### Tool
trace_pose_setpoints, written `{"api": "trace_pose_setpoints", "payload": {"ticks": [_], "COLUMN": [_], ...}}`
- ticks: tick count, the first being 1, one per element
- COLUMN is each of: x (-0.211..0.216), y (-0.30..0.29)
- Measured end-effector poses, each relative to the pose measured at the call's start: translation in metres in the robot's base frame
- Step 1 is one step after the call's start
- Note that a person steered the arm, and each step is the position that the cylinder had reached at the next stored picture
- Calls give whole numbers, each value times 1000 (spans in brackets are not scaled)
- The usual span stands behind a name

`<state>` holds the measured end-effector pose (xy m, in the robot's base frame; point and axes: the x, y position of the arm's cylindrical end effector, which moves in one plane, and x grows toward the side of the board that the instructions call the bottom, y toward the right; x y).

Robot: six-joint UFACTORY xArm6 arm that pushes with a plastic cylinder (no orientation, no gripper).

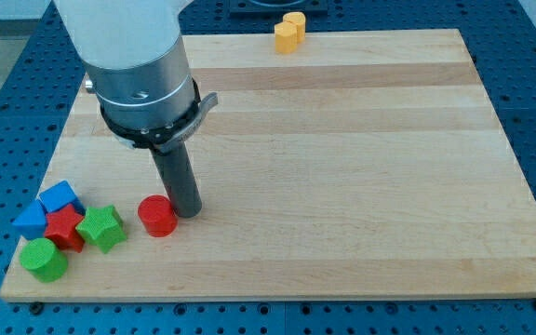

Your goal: Move the red circle into the green star

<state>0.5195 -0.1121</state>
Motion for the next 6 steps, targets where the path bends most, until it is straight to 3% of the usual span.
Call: {"api": "trace_pose_setpoints", "payload": {"ticks": [1,3,6], "x": [-4,49,60], "y": [-2,-25,-27]}}
